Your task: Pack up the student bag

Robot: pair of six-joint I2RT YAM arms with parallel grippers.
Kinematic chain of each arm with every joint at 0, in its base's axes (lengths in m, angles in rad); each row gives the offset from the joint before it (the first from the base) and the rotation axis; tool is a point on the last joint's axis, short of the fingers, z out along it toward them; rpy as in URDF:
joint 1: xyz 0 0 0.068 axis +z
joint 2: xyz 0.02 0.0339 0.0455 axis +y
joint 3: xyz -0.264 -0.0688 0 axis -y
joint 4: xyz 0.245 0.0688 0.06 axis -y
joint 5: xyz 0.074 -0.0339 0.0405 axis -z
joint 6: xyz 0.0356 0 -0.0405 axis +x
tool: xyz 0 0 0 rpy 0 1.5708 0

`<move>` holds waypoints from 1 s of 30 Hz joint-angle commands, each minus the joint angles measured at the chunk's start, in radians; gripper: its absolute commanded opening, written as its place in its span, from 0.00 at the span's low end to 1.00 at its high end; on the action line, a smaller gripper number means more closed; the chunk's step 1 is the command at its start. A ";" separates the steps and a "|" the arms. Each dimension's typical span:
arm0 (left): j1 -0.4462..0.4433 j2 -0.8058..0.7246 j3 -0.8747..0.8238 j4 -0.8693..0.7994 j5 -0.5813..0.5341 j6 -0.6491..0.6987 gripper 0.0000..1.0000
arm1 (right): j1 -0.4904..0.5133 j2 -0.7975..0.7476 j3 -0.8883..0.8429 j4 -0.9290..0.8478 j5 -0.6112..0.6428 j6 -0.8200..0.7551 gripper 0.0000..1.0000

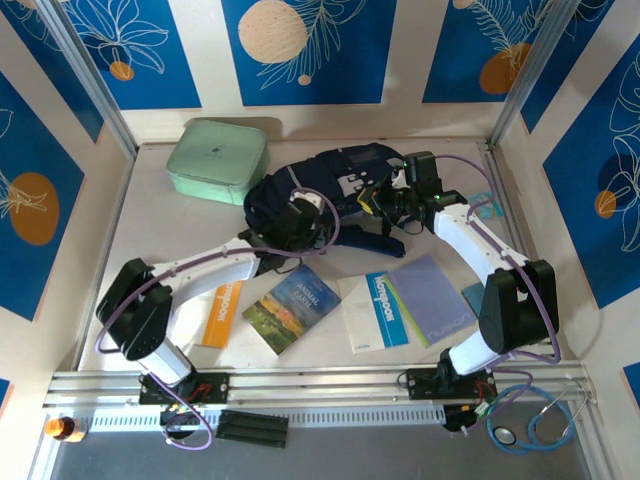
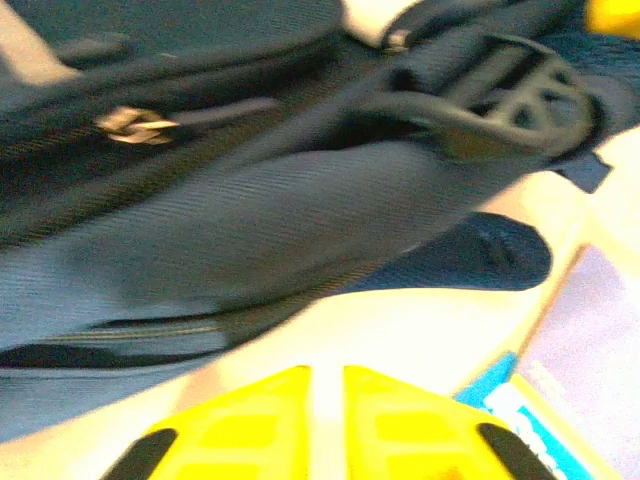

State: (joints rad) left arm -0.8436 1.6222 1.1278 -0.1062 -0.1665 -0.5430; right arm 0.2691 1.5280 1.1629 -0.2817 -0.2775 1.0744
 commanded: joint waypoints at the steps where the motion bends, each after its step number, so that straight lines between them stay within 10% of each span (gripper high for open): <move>1: -0.045 0.058 0.055 0.018 -0.056 -0.049 0.22 | 0.010 -0.004 0.038 0.044 -0.073 0.002 0.03; 17: -0.054 0.244 0.257 -0.004 -0.293 -0.178 0.36 | 0.010 0.018 0.077 0.039 -0.125 0.041 0.02; 30: -0.045 0.246 0.317 -0.063 -0.350 -0.172 0.20 | 0.018 0.026 0.086 0.024 -0.117 0.033 0.02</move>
State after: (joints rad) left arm -0.8986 1.8565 1.4055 -0.1654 -0.4767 -0.7265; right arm 0.2691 1.5558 1.2049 -0.2783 -0.3180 1.1046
